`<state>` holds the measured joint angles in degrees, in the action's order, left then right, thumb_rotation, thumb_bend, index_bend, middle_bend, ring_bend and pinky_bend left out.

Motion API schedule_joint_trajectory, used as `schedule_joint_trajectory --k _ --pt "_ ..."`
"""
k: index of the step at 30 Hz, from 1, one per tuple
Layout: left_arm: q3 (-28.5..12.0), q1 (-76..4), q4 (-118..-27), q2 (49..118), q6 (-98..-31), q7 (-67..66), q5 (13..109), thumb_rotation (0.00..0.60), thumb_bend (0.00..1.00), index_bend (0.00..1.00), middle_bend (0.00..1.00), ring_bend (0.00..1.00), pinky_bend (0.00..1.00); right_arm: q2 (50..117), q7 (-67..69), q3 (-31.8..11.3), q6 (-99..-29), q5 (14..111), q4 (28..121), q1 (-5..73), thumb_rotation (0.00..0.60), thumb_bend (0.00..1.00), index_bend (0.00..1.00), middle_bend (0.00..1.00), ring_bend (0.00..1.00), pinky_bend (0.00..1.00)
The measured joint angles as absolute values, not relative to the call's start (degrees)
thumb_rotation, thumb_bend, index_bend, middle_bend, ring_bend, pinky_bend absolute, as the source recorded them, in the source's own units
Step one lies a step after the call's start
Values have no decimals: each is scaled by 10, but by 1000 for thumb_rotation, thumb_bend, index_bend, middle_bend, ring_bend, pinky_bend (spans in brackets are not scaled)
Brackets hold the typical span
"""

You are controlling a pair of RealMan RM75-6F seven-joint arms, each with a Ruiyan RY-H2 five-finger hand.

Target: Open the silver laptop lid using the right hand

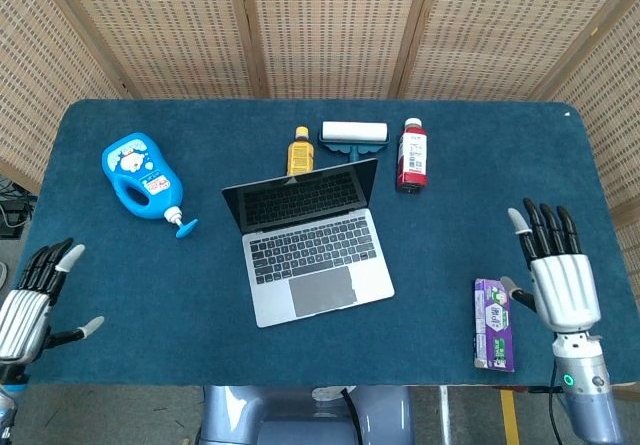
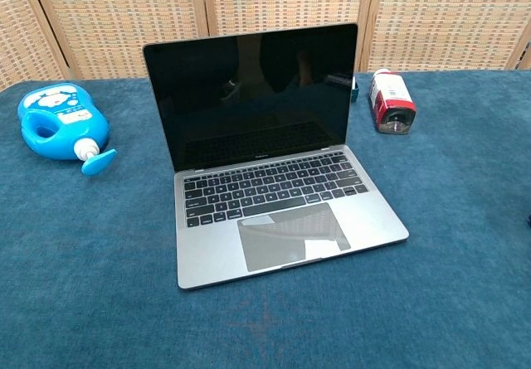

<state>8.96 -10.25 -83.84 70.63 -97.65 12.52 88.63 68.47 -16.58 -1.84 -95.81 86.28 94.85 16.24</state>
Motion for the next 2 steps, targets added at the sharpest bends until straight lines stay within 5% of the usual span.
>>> schedule_joint_trajectory --k 2 --pt "87 -86 -857 695 -979 122 876 600 0 0 0 0 0 688 -145 -10 -972 878 921 144 600 0 12 0 0 0"
